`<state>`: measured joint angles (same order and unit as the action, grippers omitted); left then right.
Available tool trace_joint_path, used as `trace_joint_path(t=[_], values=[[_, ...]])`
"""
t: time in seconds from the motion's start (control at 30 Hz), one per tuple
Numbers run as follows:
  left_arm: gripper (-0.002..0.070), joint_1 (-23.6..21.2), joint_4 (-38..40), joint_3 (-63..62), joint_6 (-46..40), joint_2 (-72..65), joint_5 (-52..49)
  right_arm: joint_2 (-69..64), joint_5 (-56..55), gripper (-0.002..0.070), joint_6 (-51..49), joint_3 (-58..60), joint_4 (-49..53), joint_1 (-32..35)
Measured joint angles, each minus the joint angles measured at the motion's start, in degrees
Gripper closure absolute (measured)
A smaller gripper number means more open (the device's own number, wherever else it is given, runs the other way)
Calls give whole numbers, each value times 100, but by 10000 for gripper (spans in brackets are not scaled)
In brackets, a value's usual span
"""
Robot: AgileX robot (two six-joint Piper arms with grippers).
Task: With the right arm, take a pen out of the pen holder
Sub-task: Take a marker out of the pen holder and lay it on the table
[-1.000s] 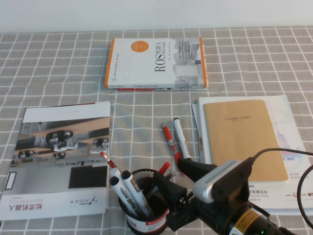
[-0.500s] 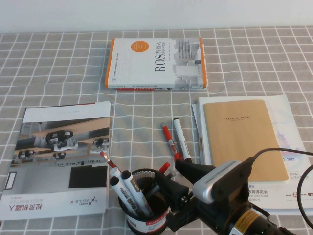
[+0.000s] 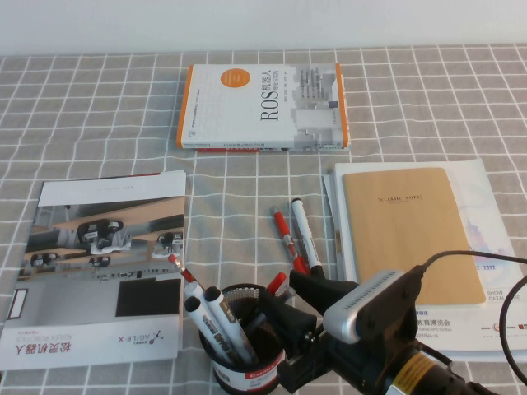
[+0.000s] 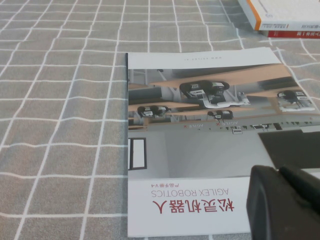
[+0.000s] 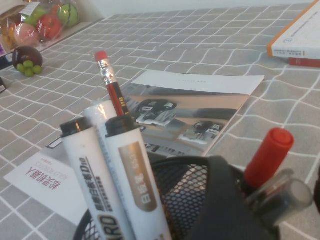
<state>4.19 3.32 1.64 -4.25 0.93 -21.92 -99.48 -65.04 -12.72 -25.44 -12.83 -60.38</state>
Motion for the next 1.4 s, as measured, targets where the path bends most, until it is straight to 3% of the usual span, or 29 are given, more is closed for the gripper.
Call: trace_joint_path(t=[0.43, 1.4], values=[[678, 0, 0, 0, 0, 0, 0, 0, 0, 440, -12, 137, 9, 0], [678, 0, 0, 0, 0, 0, 0, -4, -24, 449, -1, 1, 105, 0]])
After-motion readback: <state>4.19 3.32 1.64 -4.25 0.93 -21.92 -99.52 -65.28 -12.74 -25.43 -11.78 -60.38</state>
